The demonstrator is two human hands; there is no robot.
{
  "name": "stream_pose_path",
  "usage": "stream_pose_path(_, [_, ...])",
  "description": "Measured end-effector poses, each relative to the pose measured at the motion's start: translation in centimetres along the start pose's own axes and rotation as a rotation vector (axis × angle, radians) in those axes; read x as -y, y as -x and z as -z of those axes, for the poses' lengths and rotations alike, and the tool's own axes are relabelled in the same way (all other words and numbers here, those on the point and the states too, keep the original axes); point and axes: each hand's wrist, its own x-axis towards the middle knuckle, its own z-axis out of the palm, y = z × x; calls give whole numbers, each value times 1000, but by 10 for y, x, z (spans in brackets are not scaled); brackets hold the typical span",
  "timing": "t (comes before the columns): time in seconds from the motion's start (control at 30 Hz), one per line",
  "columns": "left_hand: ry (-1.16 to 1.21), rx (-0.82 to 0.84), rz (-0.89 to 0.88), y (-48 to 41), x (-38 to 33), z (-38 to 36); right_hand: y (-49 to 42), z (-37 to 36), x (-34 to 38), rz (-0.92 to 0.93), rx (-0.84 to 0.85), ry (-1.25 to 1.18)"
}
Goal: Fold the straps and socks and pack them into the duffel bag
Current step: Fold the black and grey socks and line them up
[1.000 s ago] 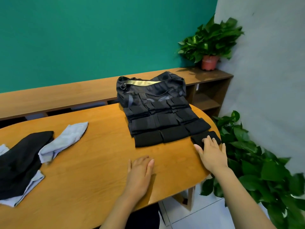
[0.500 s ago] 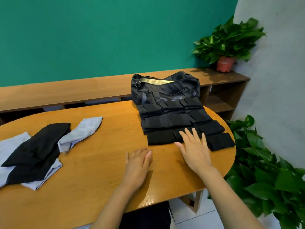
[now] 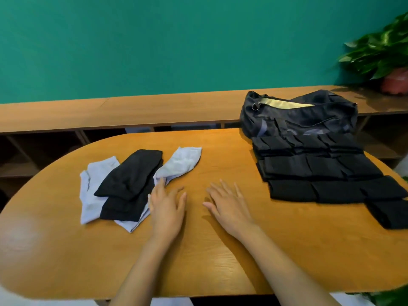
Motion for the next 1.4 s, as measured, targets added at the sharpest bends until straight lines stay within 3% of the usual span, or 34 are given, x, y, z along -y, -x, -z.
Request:
stream_pose_path(0.1, [-38,3,222,-19,14,9,-17,-6,10,26,2,-3])
stream_pose_path(0.2, [-57,15,112,-36,21,4,-27,-10,10,30,1,-8])
stream_pose_path(0.33, [341,-120,10,-34,-6,10,-32,-17,0,-44,-59,-225])
stream_pose_path(0.4, [566,-106,145,-25,-23,16,-30,-19,-4,-176,-133,-519])
stream_pose_path(0.47, [902,28,381,-13,-35,18,-29,-19,-6,-298,-188,-763])
stream_pose_path(0.53, [1082,163,560,-1,-34,16,-27,-20,-6,-338,-197,-860])
stream_pose_path(0.6, [930,282,544,15,-23,13,-20,-23,-7,-305,-222,-804])
stream_pose_path(0.63, [704,304,440,22,-15,11,-15,-24,-8,-270,-240,-731])
stream_pose_path(0.7, [275,224,203,35,-2,10,-2,-27,-12,-155,-252,-541])
stream_pose_path(0.77, [128,110,57,42,4,15,10,-28,-14,-18,-201,-386])
stream_pose_path(0.87, [16,124,-108,43,13,16,23,-33,-19,95,-114,-240])
stream_pose_path(0.97, [-56,187,-130,47,19,15,34,-33,-22,93,-106,-191])
stream_pose_path(1.17, [-73,33,-334,69,13,12,64,-31,-28,84,-194,-237])
stream_pose_path(1.4, [94,36,-324,91,3,5,89,-33,-38,65,-291,-308])
